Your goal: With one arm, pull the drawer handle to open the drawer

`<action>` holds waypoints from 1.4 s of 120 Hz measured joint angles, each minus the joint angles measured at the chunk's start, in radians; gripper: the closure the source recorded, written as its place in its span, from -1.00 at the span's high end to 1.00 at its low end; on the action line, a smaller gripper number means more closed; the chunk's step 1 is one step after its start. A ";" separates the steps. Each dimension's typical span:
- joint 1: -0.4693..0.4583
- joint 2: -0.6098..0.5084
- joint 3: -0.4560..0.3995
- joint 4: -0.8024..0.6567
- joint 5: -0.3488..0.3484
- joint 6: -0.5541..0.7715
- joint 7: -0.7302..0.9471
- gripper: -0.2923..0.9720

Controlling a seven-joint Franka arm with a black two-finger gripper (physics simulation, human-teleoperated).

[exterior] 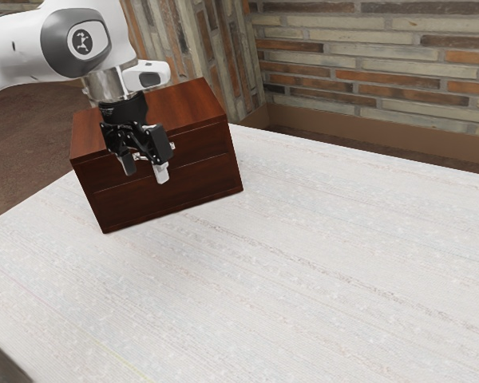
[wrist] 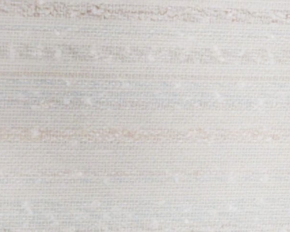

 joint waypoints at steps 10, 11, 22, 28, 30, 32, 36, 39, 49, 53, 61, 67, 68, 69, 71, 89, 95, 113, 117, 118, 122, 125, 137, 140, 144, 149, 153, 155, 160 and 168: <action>0.000 0.000 0.001 -0.001 -0.001 0.000 0.000 0.54; 0.000 0.000 0.001 -0.001 -0.001 0.000 0.000 0.54; 0.002 0.001 0.001 -0.001 -0.002 0.000 0.000 0.54; 0.003 0.001 0.001 0.000 -0.002 0.000 0.000 0.54; 0.003 0.001 0.001 0.000 -0.002 0.000 0.000 0.54; 0.003 0.000 0.001 0.001 -0.003 0.000 0.000 0.54; 0.003 -0.018 0.000 0.004 -0.002 0.000 0.000 0.54; 0.003 -0.044 -0.002 0.017 -0.002 0.000 0.000 0.54; -0.001 -0.124 -0.002 0.041 0.001 -0.001 0.000 0.54; -0.001 -0.134 -0.003 0.044 0.001 -0.001 0.000 0.54; -0.001 -0.142 0.001 0.046 0.003 0.000 0.003 0.54; 0.001 -0.143 0.002 0.045 0.005 0.000 0.018 0.54; 0.002 -0.142 0.002 0.045 0.005 0.000 0.022 0.54; 0.002 -0.142 0.002 0.045 0.005 0.001 0.028 0.54; 0.003 -0.143 0.002 0.045 0.006 0.002 0.039 0.54; -0.045 -0.133 -0.013 0.037 0.014 0.019 0.222 0.54; -0.052 -0.123 -0.009 0.027 0.028 0.018 0.280 0.53; -0.014 -0.112 -0.001 -0.054 0.085 0.022 0.427 0.54; -0.006 -0.113 -0.001 -0.087 0.094 0.034 0.457 0.54; -0.004 -0.113 -0.001 -0.093 0.095 0.037 0.464 0.54; 0.000 -0.113 0.000 -0.120 0.103 0.050 0.492 0.54; 0.001 -0.114 0.000 -0.141 0.112 0.063 0.512 0.54; 0.013 -0.108 0.000 -0.171 0.129 0.113 0.598 0.54; 0.018 -0.100 0.000 -0.172 0.132 0.123 0.619 0.54; 0.024 -0.087 0.000 -0.170 0.134 0.135 0.647 0.54; 0.033 -0.067 0.001 -0.166 0.137 0.150 0.679 0.54; 0.039 -0.052 0.001 -0.159 0.138 0.161 0.704 0.54; 0.041 -0.043 0.001 -0.151 0.139 0.165 0.716 0.54; 0.045 -0.020 0.001 -0.129 0.140 0.176 0.746 0.54; 0.046 0.010 -0.001 -0.093 0.141 0.189 0.788 0.54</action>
